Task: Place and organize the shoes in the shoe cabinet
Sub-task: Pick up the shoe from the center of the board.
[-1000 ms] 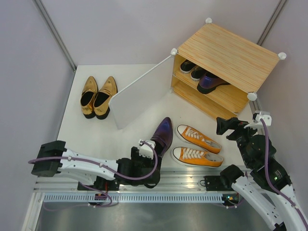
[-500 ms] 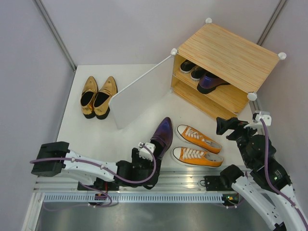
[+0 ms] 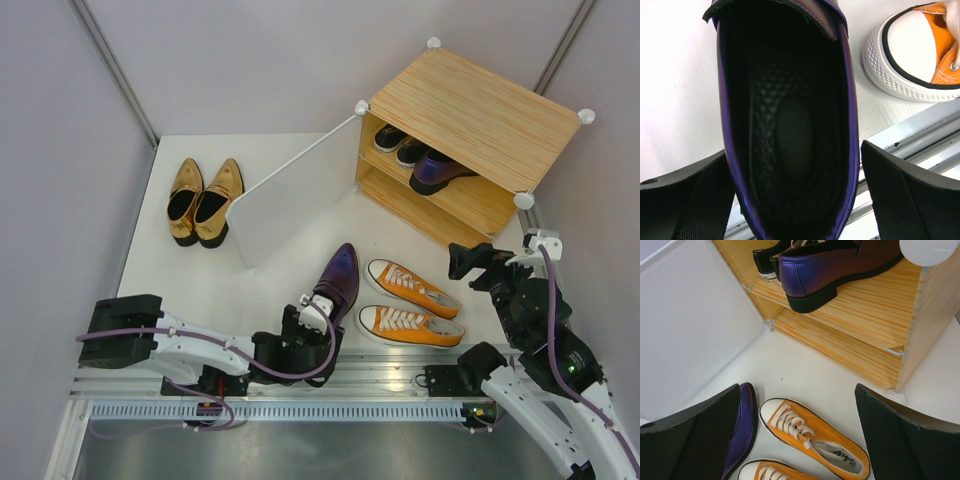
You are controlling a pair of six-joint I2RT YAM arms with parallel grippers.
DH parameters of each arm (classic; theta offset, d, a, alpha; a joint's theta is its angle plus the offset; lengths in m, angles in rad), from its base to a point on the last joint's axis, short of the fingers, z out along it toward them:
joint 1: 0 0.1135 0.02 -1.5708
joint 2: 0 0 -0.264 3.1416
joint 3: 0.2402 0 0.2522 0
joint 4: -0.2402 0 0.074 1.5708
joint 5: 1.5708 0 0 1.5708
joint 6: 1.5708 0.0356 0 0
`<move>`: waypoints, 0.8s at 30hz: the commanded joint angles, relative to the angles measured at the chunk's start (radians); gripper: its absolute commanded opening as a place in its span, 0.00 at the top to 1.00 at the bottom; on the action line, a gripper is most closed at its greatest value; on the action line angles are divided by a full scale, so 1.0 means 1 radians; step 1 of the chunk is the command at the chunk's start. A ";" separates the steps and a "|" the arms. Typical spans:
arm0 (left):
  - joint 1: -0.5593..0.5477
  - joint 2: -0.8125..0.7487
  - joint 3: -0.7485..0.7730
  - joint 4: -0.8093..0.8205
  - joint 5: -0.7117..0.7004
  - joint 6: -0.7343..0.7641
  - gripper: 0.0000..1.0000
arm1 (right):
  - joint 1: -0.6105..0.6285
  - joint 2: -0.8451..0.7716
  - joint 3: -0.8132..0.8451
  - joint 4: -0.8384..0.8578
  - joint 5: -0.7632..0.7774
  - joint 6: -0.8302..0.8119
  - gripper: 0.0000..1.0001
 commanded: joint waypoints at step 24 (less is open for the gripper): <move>0.151 0.262 0.126 -0.068 0.259 -0.054 0.44 | 0.004 -0.009 -0.010 0.012 0.011 -0.016 0.02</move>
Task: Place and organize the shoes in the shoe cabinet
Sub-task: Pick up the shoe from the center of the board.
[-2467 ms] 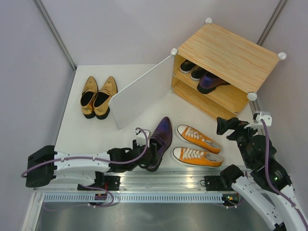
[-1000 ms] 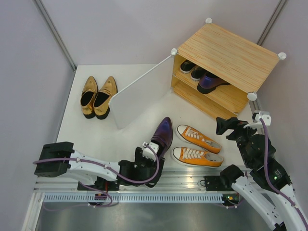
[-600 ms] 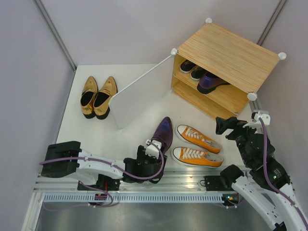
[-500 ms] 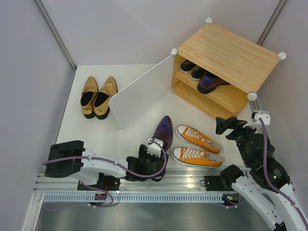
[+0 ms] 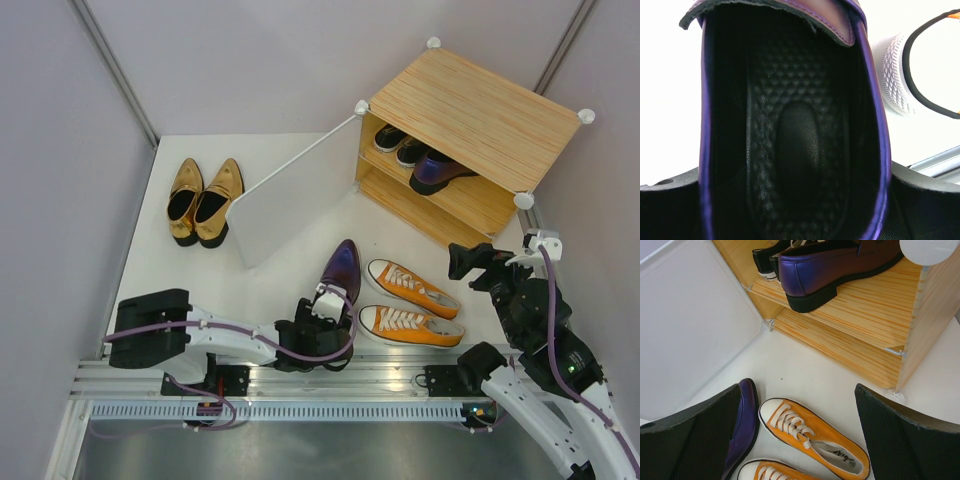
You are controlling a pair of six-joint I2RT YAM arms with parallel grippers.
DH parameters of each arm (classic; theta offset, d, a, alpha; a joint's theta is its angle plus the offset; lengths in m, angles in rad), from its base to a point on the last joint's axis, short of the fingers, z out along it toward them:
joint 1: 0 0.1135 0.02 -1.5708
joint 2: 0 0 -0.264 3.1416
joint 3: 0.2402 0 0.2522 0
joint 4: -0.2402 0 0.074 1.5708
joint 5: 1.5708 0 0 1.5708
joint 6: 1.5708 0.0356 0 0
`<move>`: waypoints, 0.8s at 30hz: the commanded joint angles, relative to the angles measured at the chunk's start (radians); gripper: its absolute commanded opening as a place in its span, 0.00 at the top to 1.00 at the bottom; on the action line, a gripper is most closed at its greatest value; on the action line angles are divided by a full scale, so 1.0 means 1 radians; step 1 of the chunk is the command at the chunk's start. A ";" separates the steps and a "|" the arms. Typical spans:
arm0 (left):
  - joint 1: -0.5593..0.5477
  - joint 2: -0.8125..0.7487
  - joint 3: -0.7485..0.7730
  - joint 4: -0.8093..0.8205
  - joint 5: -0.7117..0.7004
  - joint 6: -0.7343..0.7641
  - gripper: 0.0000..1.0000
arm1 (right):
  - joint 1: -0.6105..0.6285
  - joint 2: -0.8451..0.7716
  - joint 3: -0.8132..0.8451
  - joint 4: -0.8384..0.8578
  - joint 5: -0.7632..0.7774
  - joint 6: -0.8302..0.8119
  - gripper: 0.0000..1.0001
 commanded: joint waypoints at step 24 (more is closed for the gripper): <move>0.219 -0.622 -0.446 0.490 0.410 -0.166 0.98 | 0.004 -0.010 0.012 -0.001 -0.002 -0.007 0.02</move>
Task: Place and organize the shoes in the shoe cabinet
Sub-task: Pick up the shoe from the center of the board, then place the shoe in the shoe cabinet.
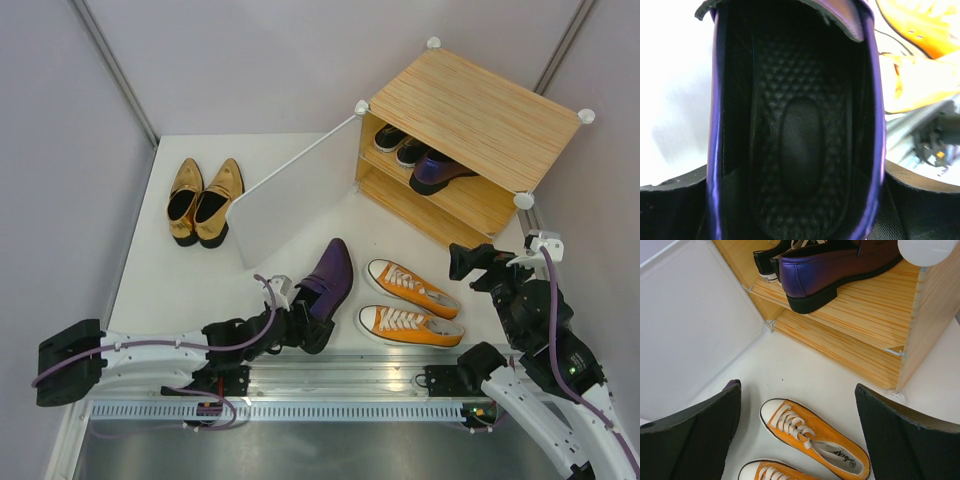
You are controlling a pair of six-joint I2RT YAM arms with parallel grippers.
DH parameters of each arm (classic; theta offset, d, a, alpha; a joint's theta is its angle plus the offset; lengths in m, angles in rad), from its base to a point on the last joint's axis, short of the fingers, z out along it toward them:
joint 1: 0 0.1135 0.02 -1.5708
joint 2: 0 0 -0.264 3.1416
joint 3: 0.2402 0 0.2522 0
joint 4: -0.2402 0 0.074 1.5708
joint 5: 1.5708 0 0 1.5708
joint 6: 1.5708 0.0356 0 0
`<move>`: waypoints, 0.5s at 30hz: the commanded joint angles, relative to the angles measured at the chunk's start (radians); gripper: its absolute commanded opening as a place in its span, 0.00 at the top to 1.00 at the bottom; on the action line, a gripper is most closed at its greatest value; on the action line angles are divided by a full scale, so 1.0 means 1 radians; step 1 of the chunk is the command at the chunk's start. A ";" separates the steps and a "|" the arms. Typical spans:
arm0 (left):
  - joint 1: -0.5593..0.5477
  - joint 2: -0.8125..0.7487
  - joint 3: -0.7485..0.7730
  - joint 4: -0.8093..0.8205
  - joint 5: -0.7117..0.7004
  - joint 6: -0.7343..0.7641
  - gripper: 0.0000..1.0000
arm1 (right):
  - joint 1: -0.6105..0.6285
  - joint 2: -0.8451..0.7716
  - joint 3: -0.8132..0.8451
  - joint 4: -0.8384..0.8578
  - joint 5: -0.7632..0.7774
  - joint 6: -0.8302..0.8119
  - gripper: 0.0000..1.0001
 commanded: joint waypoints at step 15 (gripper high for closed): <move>0.010 -0.022 0.241 0.076 0.081 0.166 0.98 | 0.004 0.001 0.077 -0.026 0.036 -0.023 0.02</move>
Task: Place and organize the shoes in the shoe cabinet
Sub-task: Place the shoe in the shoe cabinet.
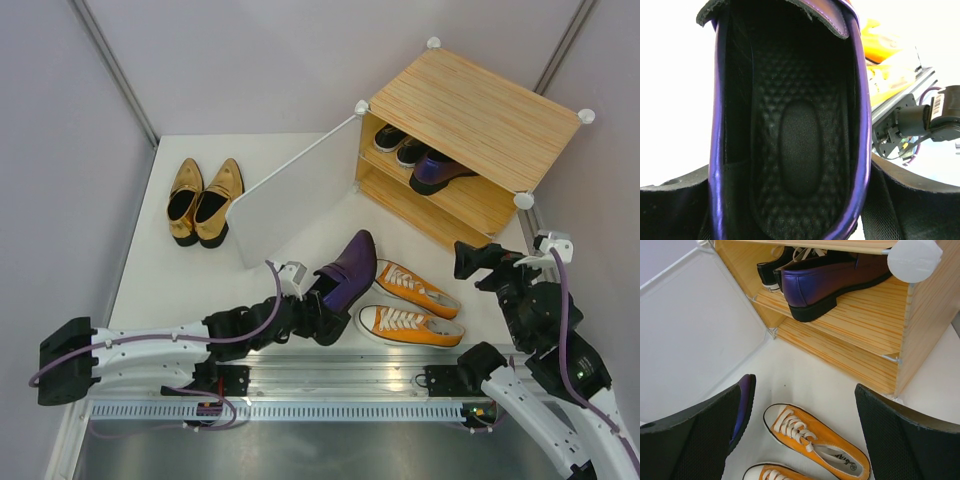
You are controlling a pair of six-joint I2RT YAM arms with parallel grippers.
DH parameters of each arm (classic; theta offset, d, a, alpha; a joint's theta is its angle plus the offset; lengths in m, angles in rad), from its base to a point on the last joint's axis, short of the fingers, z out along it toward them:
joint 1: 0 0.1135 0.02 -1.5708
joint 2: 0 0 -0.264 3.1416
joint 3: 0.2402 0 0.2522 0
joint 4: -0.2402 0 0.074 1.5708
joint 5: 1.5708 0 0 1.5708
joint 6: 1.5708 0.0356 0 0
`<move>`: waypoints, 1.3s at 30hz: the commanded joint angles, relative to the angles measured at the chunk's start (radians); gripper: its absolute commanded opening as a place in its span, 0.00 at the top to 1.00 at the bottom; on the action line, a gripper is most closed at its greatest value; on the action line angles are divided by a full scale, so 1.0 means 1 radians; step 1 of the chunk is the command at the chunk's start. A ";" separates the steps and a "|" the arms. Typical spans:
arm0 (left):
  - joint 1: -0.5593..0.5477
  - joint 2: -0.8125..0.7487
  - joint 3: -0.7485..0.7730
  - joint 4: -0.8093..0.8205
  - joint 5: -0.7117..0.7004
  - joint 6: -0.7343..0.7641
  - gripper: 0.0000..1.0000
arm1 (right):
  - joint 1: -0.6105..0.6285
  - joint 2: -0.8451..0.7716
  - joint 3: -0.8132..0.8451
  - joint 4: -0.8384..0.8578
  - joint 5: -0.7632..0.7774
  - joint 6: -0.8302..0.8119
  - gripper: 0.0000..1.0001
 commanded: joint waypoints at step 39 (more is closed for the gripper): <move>0.180 0.655 0.855 0.161 0.468 0.499 0.98 | 0.007 -0.026 0.171 -0.031 0.232 -0.122 0.02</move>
